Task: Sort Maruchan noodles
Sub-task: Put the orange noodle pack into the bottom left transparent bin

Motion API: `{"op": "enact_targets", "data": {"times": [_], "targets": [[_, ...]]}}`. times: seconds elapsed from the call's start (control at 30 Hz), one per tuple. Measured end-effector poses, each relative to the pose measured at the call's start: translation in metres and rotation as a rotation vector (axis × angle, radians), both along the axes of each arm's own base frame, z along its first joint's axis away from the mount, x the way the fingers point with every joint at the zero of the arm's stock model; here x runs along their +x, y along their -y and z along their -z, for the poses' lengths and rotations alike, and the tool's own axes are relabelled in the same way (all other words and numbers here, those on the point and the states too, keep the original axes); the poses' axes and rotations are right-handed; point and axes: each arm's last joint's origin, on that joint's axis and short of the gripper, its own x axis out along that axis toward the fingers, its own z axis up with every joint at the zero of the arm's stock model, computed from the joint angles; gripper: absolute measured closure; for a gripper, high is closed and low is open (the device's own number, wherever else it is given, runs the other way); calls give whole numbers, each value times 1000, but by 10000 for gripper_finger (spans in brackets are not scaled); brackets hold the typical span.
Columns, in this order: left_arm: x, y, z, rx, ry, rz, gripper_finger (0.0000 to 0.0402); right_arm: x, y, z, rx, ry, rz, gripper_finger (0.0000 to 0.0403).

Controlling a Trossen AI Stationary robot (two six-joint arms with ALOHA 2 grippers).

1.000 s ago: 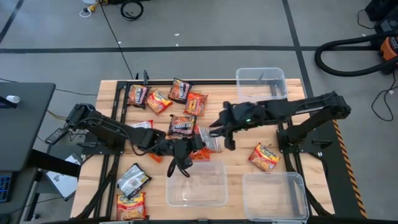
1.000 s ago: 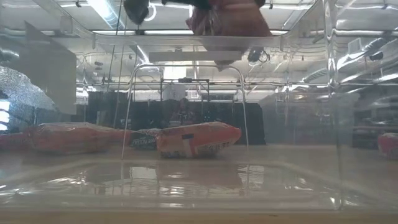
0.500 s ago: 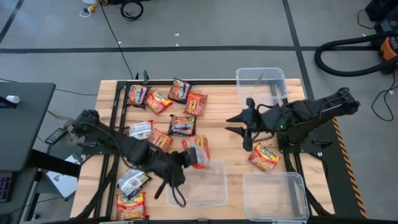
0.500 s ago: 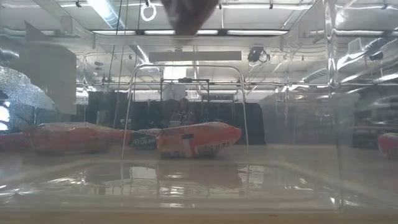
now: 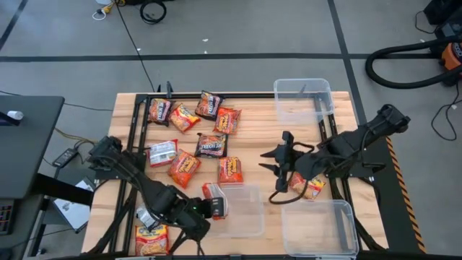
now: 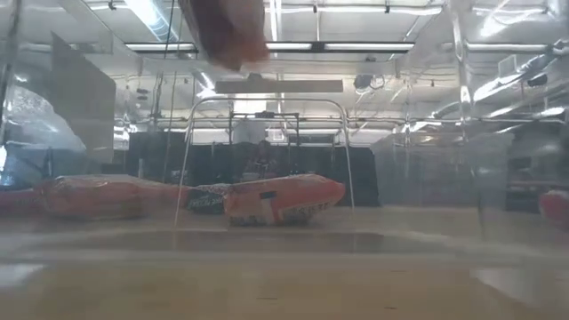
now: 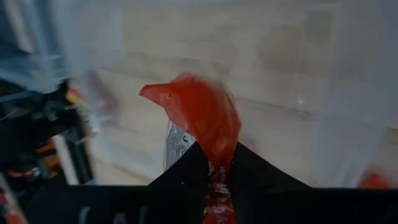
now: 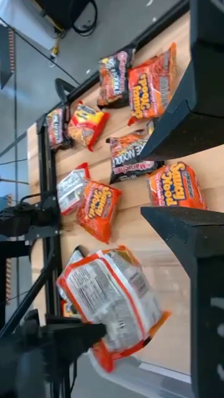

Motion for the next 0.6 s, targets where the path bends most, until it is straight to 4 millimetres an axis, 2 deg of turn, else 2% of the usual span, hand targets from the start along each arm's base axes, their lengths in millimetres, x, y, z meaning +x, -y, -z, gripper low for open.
{"op": "enact_targets", "data": {"times": [0.13,0.23,0.4,0.6], "targets": [[14,-4,18,22,-75,33,352,10,-6,12,10,-40,4,269],[19,-6,24,39,-119,44,356,15,-11,20,9,-74,-13,269],[19,1,17,-24,-122,49,358,21,-18,30,-7,-106,-27,269],[12,14,6,-82,-87,31,359,20,-20,30,-6,-107,-35,269]]}}
